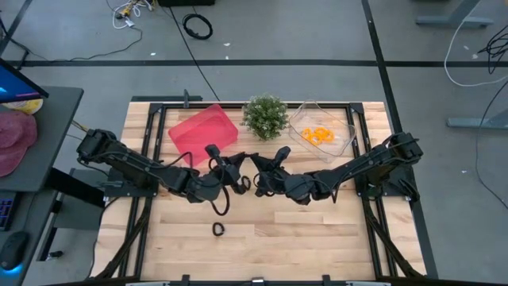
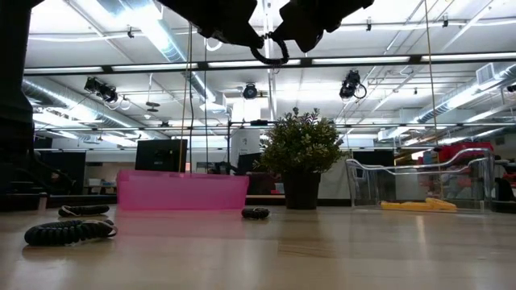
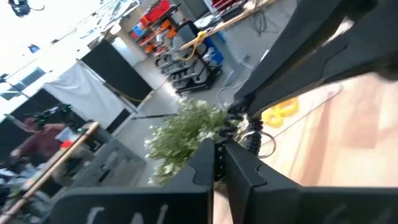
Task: Sort spring keychains
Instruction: Put the black spring keychain into the pink bin
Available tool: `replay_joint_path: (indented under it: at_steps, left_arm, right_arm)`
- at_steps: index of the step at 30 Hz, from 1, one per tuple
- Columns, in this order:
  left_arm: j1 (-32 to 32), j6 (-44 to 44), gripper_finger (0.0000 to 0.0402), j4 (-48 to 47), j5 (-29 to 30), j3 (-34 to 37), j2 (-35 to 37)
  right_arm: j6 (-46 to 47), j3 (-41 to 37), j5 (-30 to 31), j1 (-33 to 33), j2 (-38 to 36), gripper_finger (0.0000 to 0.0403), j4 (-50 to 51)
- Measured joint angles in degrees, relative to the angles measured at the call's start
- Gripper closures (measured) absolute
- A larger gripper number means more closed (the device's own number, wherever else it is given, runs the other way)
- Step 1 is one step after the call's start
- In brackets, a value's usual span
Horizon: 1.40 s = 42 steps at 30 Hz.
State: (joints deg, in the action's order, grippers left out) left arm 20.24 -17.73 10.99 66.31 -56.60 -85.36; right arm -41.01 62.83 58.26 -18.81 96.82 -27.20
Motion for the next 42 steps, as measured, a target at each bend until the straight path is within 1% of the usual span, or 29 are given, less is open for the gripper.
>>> replay_joint_path:
  at_steps: [3, 5, 8, 12, 16, 19, 21, 27, 32, 34, 42]
  left_arm:
    - [0.0, -0.1, 0.0386, -1.1, 1.2, 0.0, 0.0]
    - [-0.2, -0.1, 0.0386, -1.9, 1.4, 0.0, 0.0]
    - [-0.8, 0.3, 0.0387, -2.9, 1.7, 0.0, 0.0]
    - [-1.8, 0.6, 0.0387, -5.0, 2.6, 0.0, 0.0]
    - [-3.2, 2.5, 0.0387, -9.6, 4.5, 0.0, 0.0]
    - [-4.8, 5.8, 0.0387, -14.3, 4.2, 0.0, 0.4]
    - [-6.3, 8.5, 0.0387, -17.5, 3.0, 0.0, 0.5]
    - [-12.0, 19.7, 0.0387, -31.4, -1.6, 0.0, 1.6]
    - [-15.8, 26.6, 0.0387, -40.4, -1.6, 0.0, 1.8]
    - [-16.9, 29.0, 0.0387, -43.5, -1.2, 0.0, 1.8]
    - [-20.8, 40.4, 0.0387, -57.5, 3.8, 0.0, 1.8]
  right_arm:
    - [0.0, 0.0, 0.0, -0.2, 0.0, 0.0387, 0.2]
    - [0.0, 0.0, 0.2, -0.5, 0.0, 0.0370, 0.2]
    - [-0.3, 0.0, 0.2, -0.8, 0.0, 0.0332, -0.1]
    - [-0.7, 0.0, 0.3, -0.8, 0.0, 0.0272, -0.7]
    - [-1.5, 0.0, 2.8, -0.8, 0.0, 0.0219, -0.7]
    - [-1.7, 0.0, 5.2, -0.8, 0.0, 0.0193, -0.7]
    - [-1.7, 0.0, 6.3, -0.8, 0.0, 0.0182, -0.7]
    - [-1.6, 0.0, 6.5, -0.8, 0.0, 0.0173, -0.7]
    - [-1.5, 0.0, 6.5, -0.8, 0.0, 0.0183, -0.7]
    - [-1.5, 0.0, 6.5, -0.8, 0.0, 0.0186, -0.7]
    - [-1.5, 0.0, 6.4, -0.8, 0.0, 0.0195, -0.7]
